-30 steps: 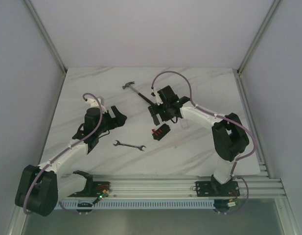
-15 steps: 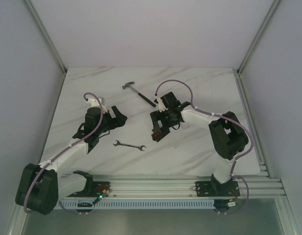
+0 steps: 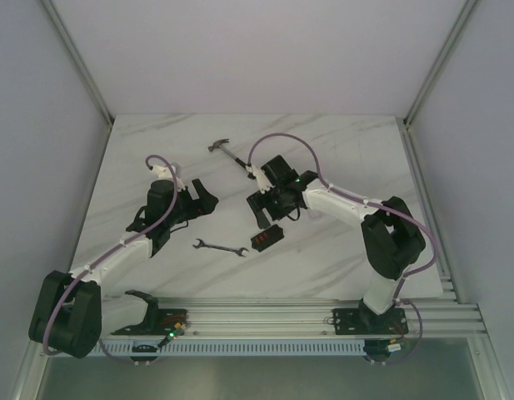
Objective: Snap on the fuse box
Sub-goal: Adjust the fuse box base at the center of the board, then move the fuse to the center of the board.
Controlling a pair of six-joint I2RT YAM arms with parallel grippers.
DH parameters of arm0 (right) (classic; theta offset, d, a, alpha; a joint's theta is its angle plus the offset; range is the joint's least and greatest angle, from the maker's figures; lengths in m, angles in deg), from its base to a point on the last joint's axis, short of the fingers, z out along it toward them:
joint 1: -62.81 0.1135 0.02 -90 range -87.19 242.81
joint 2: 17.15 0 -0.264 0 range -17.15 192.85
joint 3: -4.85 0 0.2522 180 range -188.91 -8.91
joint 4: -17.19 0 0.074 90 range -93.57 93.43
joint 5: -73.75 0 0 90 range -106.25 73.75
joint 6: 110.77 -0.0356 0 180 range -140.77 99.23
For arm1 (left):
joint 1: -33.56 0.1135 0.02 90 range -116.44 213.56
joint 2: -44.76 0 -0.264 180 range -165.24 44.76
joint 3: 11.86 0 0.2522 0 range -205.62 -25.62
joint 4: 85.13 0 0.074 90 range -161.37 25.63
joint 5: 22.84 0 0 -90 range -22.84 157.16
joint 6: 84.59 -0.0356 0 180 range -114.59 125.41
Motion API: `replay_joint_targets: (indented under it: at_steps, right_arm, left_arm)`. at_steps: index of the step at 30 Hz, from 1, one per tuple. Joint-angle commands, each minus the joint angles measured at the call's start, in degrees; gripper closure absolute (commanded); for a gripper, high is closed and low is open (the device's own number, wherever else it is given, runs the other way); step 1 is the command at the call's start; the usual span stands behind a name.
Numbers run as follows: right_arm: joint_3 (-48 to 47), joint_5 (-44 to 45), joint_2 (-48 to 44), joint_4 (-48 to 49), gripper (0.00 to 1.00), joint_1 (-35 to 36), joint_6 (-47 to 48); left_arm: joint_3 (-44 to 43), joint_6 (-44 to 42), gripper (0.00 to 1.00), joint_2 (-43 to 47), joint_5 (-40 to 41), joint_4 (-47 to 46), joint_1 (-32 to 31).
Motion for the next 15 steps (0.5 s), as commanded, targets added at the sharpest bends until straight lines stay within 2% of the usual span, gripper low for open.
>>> replay_joint_targets:
  at_steps: [1,6,15]
  right_arm:
    - [-6.52,5.8,1.64,-1.42,0.22,0.53,5.86]
    - [-10.91,4.61,6.89,-1.69,0.39,0.75,7.89]
    - [-13.64,4.82,12.56,-1.04,0.49,2.51,7.8]
  left_arm:
    - [-0.81,-0.66,0.0,-0.26,0.2,0.49,-0.19]
    - [-0.44,-0.84,0.0,0.42,0.35,0.91,-0.23]
    - [0.0,-1.03,0.0,1.05,1.13,1.37,-0.19]
